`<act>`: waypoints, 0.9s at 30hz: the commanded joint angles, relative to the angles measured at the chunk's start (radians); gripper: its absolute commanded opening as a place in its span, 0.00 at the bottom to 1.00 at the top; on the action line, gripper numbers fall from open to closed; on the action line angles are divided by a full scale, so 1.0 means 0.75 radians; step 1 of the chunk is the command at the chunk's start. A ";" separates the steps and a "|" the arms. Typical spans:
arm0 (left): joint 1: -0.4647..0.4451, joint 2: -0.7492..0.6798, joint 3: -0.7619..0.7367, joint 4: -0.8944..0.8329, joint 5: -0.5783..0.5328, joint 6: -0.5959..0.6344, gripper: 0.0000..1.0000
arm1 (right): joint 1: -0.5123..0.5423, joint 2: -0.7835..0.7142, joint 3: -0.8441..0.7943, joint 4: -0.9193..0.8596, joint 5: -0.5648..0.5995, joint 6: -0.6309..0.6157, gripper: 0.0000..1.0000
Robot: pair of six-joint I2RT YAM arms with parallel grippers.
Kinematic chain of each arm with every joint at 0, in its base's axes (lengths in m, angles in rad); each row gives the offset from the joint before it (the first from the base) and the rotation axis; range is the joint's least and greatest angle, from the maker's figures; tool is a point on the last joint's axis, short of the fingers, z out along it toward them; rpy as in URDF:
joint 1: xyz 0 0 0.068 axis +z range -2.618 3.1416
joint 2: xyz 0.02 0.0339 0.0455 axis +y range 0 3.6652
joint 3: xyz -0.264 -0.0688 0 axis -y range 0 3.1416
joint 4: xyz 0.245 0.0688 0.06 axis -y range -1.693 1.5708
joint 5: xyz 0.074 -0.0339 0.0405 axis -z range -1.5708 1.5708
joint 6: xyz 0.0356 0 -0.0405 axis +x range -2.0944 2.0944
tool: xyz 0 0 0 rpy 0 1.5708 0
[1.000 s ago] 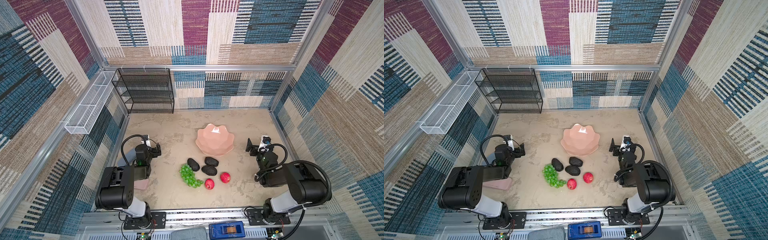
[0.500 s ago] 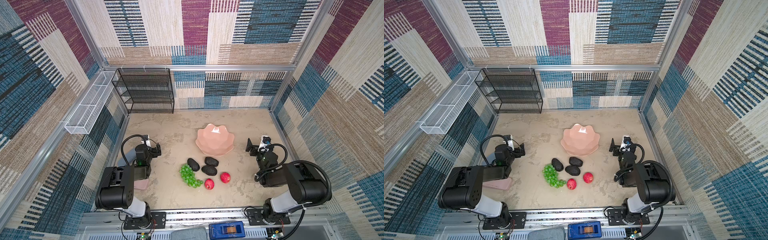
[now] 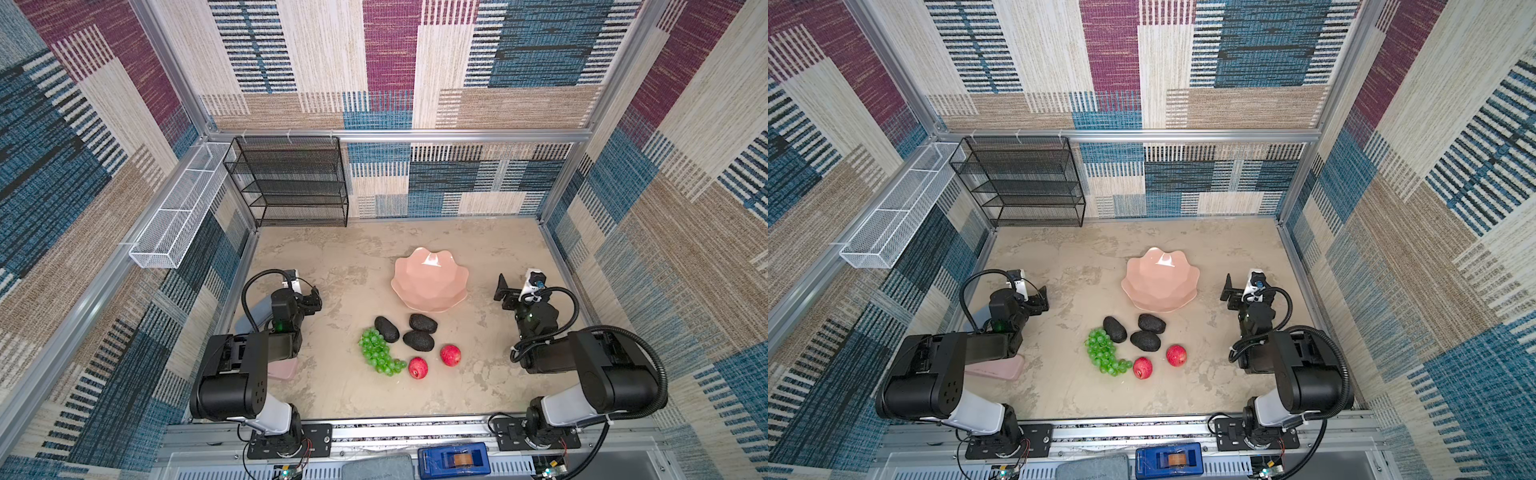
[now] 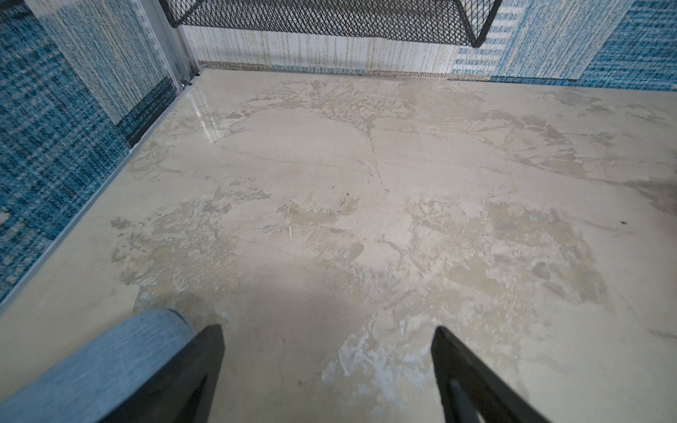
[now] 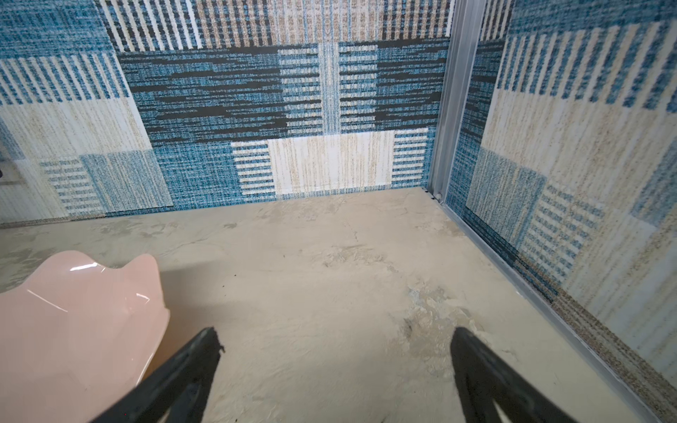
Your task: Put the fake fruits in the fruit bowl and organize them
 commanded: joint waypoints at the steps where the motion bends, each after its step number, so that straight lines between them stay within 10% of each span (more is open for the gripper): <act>1: -0.002 -0.134 0.038 -0.137 -0.114 -0.045 0.92 | 0.004 -0.035 -0.002 0.005 0.002 0.005 1.00; 8: 0.001 -0.377 0.261 -0.538 0.075 -0.472 0.92 | 0.009 -0.452 0.470 -0.903 -0.036 0.447 1.00; 15: 0.000 -0.487 0.508 -0.928 0.240 -0.566 0.90 | 0.038 -0.387 0.667 -1.432 -0.542 0.493 0.89; 27: 0.002 -0.639 0.350 -0.860 0.155 -0.652 0.92 | 0.662 -0.535 0.557 -2.202 -0.236 0.672 0.86</act>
